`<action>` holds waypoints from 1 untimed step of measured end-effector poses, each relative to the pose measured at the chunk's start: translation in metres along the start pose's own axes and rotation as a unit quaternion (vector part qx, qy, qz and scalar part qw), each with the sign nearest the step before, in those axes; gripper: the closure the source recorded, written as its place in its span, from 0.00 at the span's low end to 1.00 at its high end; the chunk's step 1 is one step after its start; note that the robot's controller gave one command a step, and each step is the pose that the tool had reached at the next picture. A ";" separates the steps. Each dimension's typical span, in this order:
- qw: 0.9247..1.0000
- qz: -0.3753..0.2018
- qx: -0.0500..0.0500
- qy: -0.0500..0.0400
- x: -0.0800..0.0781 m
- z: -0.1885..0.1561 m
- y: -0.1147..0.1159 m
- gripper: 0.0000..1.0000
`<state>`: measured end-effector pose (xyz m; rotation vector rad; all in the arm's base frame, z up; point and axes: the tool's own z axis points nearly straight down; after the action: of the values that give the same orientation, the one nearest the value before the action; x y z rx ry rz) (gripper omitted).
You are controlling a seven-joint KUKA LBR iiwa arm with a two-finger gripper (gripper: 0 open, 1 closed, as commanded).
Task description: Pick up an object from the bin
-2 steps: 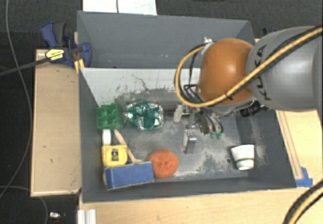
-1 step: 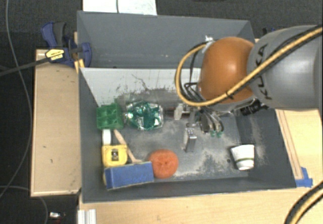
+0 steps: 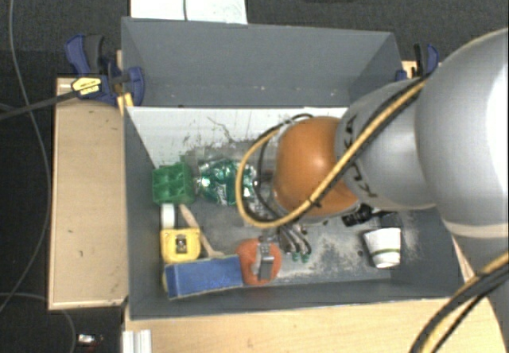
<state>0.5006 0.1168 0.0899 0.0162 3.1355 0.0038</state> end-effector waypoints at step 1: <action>0.999 -0.044 0.000 -0.003 0.012 0.034 0.017 0.00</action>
Offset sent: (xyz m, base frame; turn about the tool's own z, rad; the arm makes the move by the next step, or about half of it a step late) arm -0.0082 -0.0699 -0.0199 0.0428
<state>0.4887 0.1343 0.0556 -0.1201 3.1264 0.0028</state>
